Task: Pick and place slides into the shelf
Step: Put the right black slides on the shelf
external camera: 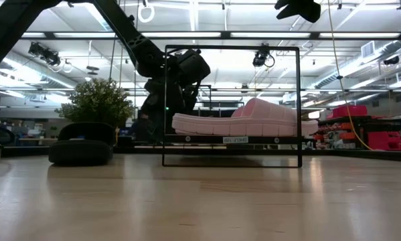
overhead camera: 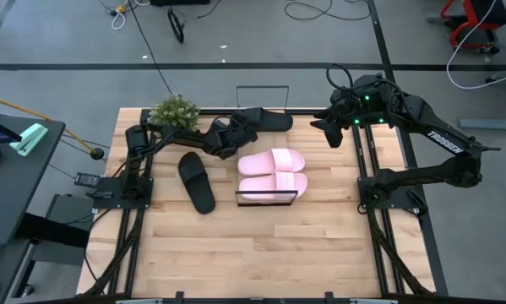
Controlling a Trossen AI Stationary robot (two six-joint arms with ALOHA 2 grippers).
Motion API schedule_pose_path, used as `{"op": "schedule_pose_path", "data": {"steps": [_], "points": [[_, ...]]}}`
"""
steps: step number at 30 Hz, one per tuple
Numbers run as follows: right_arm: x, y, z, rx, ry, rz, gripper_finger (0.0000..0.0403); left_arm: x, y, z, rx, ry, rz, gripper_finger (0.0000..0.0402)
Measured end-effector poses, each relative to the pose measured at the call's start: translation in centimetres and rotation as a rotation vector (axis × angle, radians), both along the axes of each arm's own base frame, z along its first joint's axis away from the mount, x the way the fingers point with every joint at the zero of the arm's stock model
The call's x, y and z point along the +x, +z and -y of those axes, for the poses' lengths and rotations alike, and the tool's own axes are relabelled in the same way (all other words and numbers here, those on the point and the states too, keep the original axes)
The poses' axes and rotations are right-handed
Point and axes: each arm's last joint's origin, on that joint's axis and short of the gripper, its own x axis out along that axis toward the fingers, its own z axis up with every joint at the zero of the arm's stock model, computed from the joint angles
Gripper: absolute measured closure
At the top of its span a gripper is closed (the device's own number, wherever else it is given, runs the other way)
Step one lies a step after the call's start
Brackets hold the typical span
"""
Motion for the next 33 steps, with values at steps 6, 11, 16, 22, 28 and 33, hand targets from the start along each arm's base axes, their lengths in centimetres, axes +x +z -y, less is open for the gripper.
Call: {"op": "schedule_pose_path", "data": {"steps": [6, 11, 16, 22, 28, 33], "points": [[0.0, 0.0, 0.0, 0.003, 0.006, 0.002, 0.0243, 0.1, 0.1, 0.3, 0.001, -0.007, 0.003, 0.0017], [0.0, 0.0, 0.0, 0.003, 0.016, 0.002, 0.0243, 0.1, 0.6, 0.3, 0.018, 0.006, 0.014, 0.0017], [0.0, 0.0, -0.1, 0.006, 0.021, 0.003, 0.0243, -0.2, 0.9, 0.1, 0.049, 0.012, -0.044, 0.0016], [0.0, 0.0, -0.1, 0.015, 0.028, 0.007, 0.0243, -0.3, 1.1, 0.0, 0.047, 0.004, -0.069, 0.0005], [0.0, 0.0, -0.1, 0.021, 0.026, 0.009, 0.0243, -0.3, 1.0, -0.1, 0.022, -0.018, -0.066, 0.0002], [0.0, 0.0, -0.1, 0.025, 0.023, 0.010, 0.0243, -0.4, 0.9, 0.0, 0.017, -0.018, -0.079, 0.0002]]}}
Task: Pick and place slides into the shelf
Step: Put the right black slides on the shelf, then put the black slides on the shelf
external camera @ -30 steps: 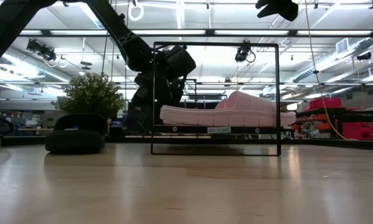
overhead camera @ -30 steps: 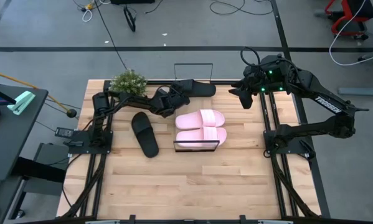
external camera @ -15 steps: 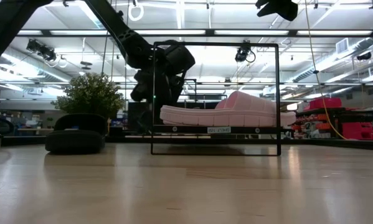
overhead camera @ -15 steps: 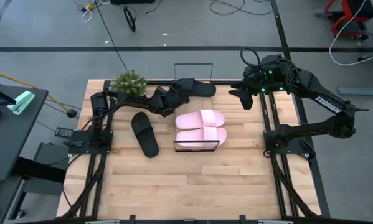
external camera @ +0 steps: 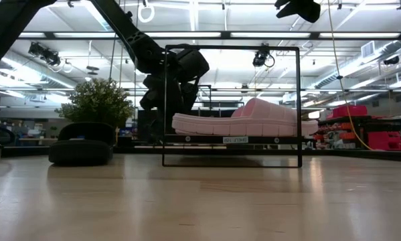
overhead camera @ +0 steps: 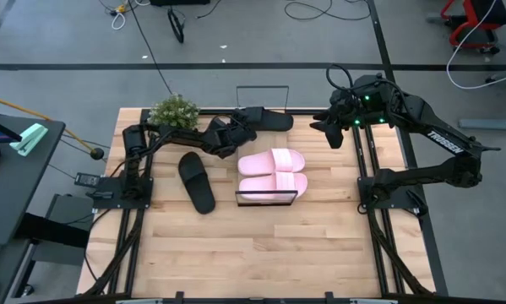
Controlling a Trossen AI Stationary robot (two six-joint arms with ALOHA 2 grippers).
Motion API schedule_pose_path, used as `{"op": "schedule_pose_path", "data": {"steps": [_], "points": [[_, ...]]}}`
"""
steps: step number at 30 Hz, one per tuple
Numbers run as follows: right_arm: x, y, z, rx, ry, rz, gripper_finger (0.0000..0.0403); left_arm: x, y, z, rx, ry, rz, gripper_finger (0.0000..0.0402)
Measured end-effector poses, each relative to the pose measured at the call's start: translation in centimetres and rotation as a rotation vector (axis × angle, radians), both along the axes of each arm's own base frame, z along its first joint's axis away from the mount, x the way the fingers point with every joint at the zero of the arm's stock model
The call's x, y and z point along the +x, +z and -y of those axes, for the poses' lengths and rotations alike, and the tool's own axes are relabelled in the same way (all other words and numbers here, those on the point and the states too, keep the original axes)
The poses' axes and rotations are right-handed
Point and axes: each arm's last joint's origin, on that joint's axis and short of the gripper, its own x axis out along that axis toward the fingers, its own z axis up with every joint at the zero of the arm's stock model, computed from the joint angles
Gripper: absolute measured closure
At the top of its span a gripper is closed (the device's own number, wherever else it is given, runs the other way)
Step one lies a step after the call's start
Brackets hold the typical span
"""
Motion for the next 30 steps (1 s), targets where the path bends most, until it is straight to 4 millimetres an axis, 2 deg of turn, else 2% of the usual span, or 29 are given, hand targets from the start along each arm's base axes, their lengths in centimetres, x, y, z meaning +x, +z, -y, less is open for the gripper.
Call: {"op": "schedule_pose_path", "data": {"steps": [23, 30], "points": [[0.0, 0.0, 0.0, 0.001, 0.004, 0.001, 0.0243, 0.0, -0.1, 0.6, -0.048, 0.035, 0.117, 0.0002], [0.0, 0.0, 0.0, 0.000, 0.014, 0.000, 0.0243, -0.4, 2.6, 1.6, 0.023, 0.022, 0.065, 0.0002]]}}
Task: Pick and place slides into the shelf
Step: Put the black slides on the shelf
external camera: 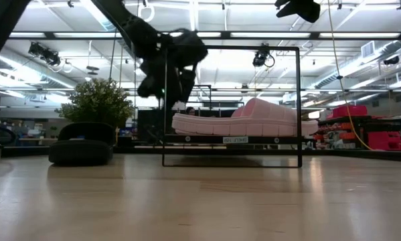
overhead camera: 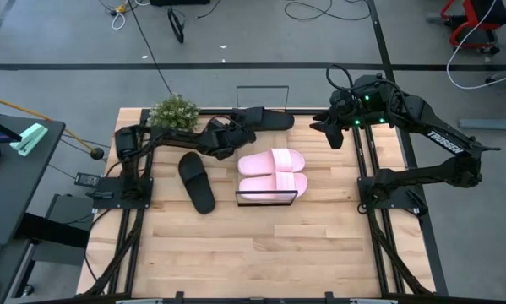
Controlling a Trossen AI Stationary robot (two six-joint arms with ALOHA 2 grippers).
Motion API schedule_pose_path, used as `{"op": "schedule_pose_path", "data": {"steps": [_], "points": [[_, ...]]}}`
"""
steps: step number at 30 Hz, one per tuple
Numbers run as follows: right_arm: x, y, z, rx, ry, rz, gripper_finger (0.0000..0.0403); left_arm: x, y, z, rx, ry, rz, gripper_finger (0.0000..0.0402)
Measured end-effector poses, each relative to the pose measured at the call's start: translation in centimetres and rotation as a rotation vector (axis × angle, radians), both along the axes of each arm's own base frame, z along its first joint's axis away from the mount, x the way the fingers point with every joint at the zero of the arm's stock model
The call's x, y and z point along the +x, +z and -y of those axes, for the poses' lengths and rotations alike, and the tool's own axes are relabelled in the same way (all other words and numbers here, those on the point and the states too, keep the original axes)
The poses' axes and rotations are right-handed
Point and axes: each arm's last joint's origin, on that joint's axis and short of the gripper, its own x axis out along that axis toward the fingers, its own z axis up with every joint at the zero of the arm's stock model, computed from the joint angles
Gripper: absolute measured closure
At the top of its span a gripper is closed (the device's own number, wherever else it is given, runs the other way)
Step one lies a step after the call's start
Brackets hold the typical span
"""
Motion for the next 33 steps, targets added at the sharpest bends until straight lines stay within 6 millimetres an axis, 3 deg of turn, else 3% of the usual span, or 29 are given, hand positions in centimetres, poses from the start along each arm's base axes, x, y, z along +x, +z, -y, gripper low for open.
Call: {"op": "schedule_pose_path", "data": {"steps": [7, 13, 20, 24, 28, 33], "points": [[0.0, 0.0, 0.0, 0.001, 0.002, -0.001, 0.0243, -1.9, 3.3, 0.8, -0.016, -0.020, -0.067, 0.0002], [0.0, 0.0, 0.0, -0.003, 0.010, -0.002, 0.0243, -3.7, 6.5, 3.1, -0.017, -0.101, -0.163, 0.0002], [0.0, 0.0, -0.1, -0.018, 0.065, 0.000, 0.0243, -7.5, 10.8, 6.9, -0.027, -0.329, -0.425, 0.0002], [0.0, 0.0, -0.2, -0.024, 0.098, 0.003, 0.0243, -9.7, 13.7, 8.4, -0.002, -0.544, -0.528, 0.0002], [0.0, 0.0, -0.3, -0.031, 0.140, 0.005, 0.0243, -11.5, 15.7, 9.9, -0.010, -0.842, -0.523, 0.0002], [0.1, 0.0, -0.4, -0.041, 0.187, 0.008, 0.0243, -13.0, 16.3, 12.1, -0.105, -1.046, -0.467, 0.0002]]}}
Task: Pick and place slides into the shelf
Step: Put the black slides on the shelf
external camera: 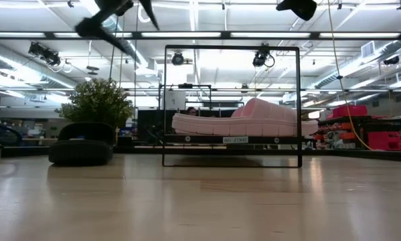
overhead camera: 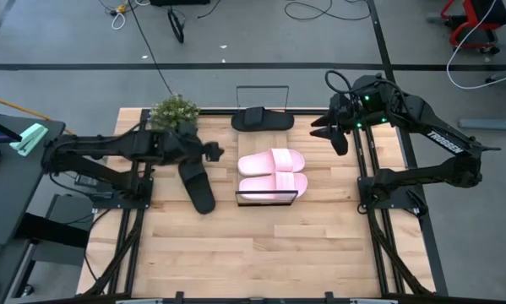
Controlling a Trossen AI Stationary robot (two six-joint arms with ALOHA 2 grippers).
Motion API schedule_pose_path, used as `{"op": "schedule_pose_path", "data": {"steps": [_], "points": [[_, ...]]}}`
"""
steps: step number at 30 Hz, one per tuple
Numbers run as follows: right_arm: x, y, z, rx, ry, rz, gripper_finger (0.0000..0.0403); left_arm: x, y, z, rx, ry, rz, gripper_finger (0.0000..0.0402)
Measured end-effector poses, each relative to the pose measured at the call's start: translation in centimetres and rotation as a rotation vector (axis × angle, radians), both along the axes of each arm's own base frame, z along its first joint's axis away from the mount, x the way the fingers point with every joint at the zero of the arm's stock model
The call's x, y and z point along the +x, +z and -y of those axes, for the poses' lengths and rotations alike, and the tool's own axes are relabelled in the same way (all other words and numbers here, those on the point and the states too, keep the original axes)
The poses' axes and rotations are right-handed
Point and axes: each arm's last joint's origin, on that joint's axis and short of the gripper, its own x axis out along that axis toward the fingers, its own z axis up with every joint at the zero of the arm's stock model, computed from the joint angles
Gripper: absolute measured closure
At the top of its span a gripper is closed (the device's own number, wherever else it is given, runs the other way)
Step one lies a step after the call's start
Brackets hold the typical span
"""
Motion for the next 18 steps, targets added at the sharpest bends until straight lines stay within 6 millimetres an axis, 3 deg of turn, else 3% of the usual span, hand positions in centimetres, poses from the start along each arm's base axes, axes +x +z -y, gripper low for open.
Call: {"op": "schedule_pose_path", "data": {"steps": [6, 11, 18], "points": [[0.0, -0.1, 0.0, 0.004, 0.008, -0.008, 0.0243, -2.0, -1.9, 2.9, -0.101, -0.020, -0.251, 0.0002], [0.0, -0.1, -0.1, 0.015, 0.003, -0.008, 0.0243, -2.9, -2.5, 4.0, -0.081, -0.062, -0.372, 0.0002], [0.0, -0.1, -0.1, 0.055, -0.022, -0.005, 0.0243, -3.1, -2.9, 4.2, 0.116, -0.362, -0.569, 0.0002]]}}
